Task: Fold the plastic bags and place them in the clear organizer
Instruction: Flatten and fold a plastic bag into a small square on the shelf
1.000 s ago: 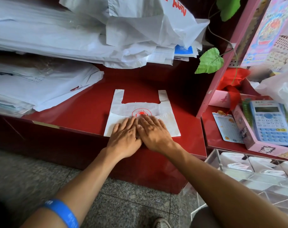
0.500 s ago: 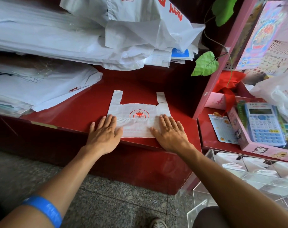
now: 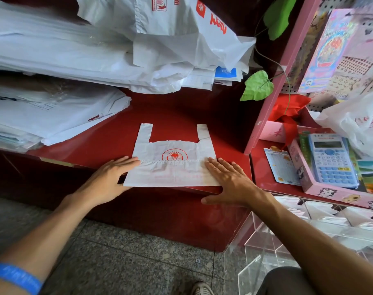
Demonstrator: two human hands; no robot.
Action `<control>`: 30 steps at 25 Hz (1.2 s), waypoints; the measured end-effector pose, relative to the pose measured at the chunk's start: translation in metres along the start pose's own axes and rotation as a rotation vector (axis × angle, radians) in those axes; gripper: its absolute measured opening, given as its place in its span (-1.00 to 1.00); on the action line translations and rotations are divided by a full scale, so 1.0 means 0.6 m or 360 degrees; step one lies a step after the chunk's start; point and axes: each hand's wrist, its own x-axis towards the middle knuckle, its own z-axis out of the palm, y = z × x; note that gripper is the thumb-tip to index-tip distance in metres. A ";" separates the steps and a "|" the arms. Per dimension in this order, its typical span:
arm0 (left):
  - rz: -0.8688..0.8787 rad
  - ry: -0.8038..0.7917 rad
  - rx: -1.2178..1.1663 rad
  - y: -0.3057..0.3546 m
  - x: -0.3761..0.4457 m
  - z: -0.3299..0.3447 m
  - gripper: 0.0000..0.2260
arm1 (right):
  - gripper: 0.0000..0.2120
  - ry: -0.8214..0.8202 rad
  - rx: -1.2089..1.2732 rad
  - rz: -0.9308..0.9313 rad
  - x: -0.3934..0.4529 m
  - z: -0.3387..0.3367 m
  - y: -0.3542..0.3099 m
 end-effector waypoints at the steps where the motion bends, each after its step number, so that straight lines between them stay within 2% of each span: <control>1: -0.0019 0.0096 -0.0112 -0.002 -0.003 -0.002 -0.35 | 0.20 0.0074 0.0059 -0.0021 -0.005 0.000 0.004; 5: -0.0125 0.0183 -0.0452 -0.002 -0.005 -0.006 -0.55 | -0.17 0.0461 0.0274 -0.0069 -0.015 -0.005 0.012; 8: -0.0237 0.0216 -0.0671 -0.009 -0.005 -0.011 -0.59 | -0.37 0.0508 0.0317 -0.0104 -0.014 -0.002 0.016; 10: -0.0290 0.0251 -0.0737 -0.001 -0.005 -0.015 -0.66 | -0.61 0.0615 0.0410 -0.0156 -0.009 0.005 0.020; 13: -0.0382 0.0362 -0.0906 0.020 -0.003 -0.022 -0.77 | -0.89 0.0789 0.0874 -0.0014 -0.005 -0.001 0.019; 14: -0.0416 0.0389 -0.0950 0.023 -0.001 -0.022 -0.75 | -0.91 0.0792 0.1022 0.0064 -0.005 -0.005 0.016; 17: -0.0555 0.0442 -0.1087 0.026 0.006 -0.019 -0.68 | -0.68 0.0841 0.1259 0.0227 0.007 -0.005 0.010; 19: -0.0608 0.0462 -0.1143 0.029 0.010 -0.016 -0.71 | -0.69 0.0876 0.1324 0.0305 0.016 -0.006 0.006; 21: -0.0612 0.0441 -0.1169 0.037 0.011 -0.018 -0.78 | -0.81 0.0841 0.1365 0.0379 0.024 -0.008 0.003; 22: -0.0615 0.0424 -0.1167 0.040 0.012 -0.019 -0.79 | -0.86 0.0804 0.1317 0.0420 0.026 -0.011 0.001; 26: -0.0656 0.0389 -0.0994 0.043 0.014 -0.019 -0.69 | -0.70 0.0764 0.1032 0.0545 0.033 -0.016 -0.006; 30: -0.0605 0.0423 -0.0782 0.047 0.015 -0.014 -0.83 | -0.71 0.0774 0.1006 0.0627 0.039 -0.017 -0.012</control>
